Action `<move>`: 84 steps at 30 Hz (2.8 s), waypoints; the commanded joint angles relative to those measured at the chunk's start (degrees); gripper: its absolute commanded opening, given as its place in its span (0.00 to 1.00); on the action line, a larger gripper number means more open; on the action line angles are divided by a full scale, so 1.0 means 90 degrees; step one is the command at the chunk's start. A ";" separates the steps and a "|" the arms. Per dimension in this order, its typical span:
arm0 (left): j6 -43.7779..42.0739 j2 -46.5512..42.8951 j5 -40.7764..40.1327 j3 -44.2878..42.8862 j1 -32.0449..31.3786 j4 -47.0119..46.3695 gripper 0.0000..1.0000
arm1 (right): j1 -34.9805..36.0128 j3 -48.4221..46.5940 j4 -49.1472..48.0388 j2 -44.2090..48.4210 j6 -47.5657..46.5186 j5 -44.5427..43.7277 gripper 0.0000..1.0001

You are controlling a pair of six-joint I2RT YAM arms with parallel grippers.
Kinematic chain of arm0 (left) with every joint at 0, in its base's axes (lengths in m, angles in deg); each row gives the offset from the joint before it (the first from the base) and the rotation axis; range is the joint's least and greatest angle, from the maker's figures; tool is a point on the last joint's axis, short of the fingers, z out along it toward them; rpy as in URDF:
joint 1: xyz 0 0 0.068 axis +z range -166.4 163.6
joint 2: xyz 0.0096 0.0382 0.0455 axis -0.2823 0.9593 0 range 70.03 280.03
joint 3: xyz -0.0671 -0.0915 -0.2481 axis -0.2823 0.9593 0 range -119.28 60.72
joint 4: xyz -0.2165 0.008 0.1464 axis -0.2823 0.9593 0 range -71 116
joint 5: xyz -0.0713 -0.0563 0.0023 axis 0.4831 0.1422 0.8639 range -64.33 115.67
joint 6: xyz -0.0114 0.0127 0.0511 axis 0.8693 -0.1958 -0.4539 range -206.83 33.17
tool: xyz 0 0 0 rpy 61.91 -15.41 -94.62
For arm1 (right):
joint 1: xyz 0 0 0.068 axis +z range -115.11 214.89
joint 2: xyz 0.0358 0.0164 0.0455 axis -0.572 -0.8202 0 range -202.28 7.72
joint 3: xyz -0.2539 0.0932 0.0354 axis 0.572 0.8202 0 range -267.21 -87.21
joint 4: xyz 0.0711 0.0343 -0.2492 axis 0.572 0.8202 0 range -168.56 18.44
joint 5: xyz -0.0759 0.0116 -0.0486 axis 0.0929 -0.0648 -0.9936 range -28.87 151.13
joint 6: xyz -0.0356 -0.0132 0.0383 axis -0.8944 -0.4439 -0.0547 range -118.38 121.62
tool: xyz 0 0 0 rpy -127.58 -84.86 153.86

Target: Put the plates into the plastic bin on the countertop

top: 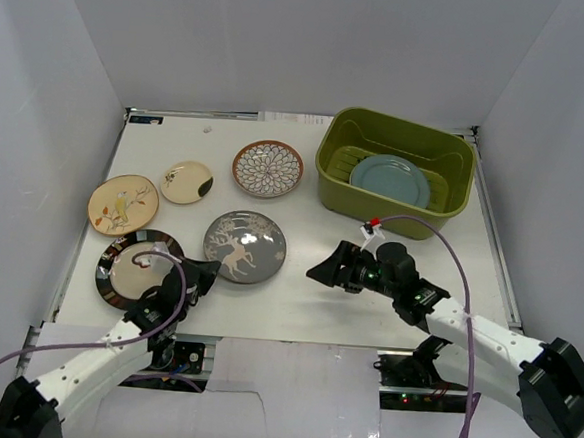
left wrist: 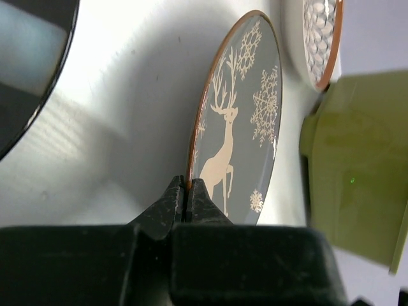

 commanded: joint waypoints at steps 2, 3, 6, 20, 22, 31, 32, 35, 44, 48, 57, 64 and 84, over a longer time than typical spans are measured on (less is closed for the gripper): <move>-0.0472 -0.1380 0.0826 -0.0320 -0.0041 0.1677 0.00 | 0.0255 -0.0010 -0.1306 -0.0619 0.0446 -0.0596 0.90; -0.0521 -0.1548 0.0934 -0.0388 -0.0041 0.1816 0.00 | 0.0265 0.0000 -0.1587 -0.0736 0.0466 -0.0577 0.90; -0.0716 -0.2134 0.1490 -0.0652 -0.0051 0.2090 0.00 | 0.0275 -0.0029 -0.1766 -0.1088 0.0486 -0.0674 0.90; -0.0648 -0.2459 0.3785 -0.0926 -0.0050 0.0627 0.00 | 0.0275 0.0019 -0.1696 -0.1519 0.0153 -0.0568 0.90; -0.0687 -0.2215 0.4252 -0.0945 -0.0050 0.0064 0.00 | 0.0265 0.0000 -0.1756 -0.1422 0.0153 -0.0383 0.92; -0.1193 -0.0926 0.4656 -0.1793 -0.0041 -0.0500 0.09 | -0.0105 -0.0166 -0.1533 -0.0164 0.0388 -0.0167 0.08; -0.1485 -0.0780 0.4520 -0.2153 -0.0041 -0.0429 0.21 | -0.0280 -0.0282 -0.1367 -0.0026 0.0330 -0.0167 0.08; -0.2032 -0.0252 0.4276 -0.2759 -0.0031 0.0049 0.68 | -0.0903 -0.1092 -0.0577 0.0287 -0.0012 -0.0031 0.08; -0.2884 0.0608 0.3142 -0.3826 -0.0041 0.0919 0.97 | -0.3199 -0.3895 0.0665 -0.0190 -0.0628 0.1092 0.08; -0.3089 0.1027 0.2615 -0.4099 -0.0041 0.0851 0.98 | -0.4089 -0.4706 0.0773 -0.0794 -0.0677 0.1551 0.08; -0.3295 0.3582 0.1931 -0.4939 0.0222 0.0577 0.98 | -0.5262 -0.6065 0.1574 -0.2571 -0.1331 0.1259 0.08; -0.2992 0.5253 0.2106 -0.5154 0.1159 -0.0271 0.98 | -0.5272 -0.6211 0.1379 -0.3530 -0.1419 0.1298 0.08; -0.2855 0.8683 0.2732 -0.6736 0.1981 -0.1093 0.97 | -0.5448 -0.5675 0.1057 -0.4839 -0.1546 0.0908 0.10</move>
